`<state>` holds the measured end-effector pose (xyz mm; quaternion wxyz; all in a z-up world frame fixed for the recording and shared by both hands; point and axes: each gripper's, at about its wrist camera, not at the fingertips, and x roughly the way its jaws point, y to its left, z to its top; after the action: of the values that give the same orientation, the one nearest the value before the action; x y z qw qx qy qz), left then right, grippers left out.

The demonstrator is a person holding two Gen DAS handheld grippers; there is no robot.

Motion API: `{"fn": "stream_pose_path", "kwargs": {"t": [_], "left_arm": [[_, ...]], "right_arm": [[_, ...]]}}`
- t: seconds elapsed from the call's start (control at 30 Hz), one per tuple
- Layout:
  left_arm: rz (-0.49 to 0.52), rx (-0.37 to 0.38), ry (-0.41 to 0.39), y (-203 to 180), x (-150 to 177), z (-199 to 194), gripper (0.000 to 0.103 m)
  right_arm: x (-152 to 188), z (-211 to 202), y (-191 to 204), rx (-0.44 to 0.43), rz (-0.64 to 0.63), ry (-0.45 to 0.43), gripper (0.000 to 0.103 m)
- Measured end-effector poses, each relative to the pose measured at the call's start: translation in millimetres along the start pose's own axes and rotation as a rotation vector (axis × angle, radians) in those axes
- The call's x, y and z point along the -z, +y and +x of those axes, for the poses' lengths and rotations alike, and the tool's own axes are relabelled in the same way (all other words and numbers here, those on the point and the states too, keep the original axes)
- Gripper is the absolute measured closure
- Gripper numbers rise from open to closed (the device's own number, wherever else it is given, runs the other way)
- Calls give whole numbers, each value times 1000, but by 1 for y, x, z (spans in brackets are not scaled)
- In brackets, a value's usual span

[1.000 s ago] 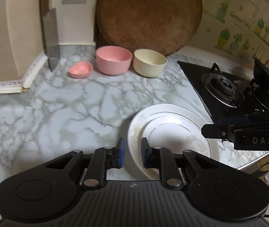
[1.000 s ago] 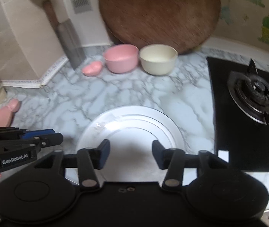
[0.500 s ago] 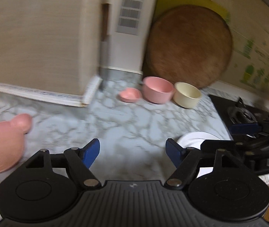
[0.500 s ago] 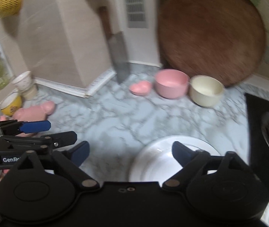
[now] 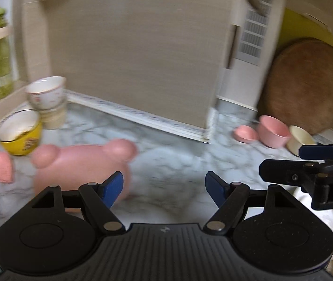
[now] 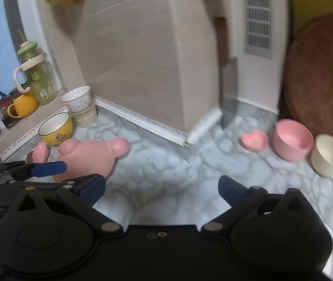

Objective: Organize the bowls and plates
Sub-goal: 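Move both grippers to the pink bear-shaped plate and close on its rim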

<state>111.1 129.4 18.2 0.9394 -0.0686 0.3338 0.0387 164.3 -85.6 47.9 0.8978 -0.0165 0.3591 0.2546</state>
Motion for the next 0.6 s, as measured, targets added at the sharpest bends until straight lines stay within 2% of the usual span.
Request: {"fn": "stream_pose_path", "kwargs": {"t": [0.17, 0.37, 0.5, 0.6], "left_arm": [[-46, -72, 22, 44, -1, 9, 26], [-99, -143, 51, 96, 5, 31, 26], [-98, -211, 70, 124, 6, 50, 26], [-108, -225, 89, 145, 8, 65, 26]], "right_arm": [[-16, 30, 30, -2, -14, -8, 1], [-28, 71, 62, -24, -98, 12, 1], [-32, 107, 69, -12, -112, 23, 1], [-31, 132, 74, -6, -110, 53, 1]]}}
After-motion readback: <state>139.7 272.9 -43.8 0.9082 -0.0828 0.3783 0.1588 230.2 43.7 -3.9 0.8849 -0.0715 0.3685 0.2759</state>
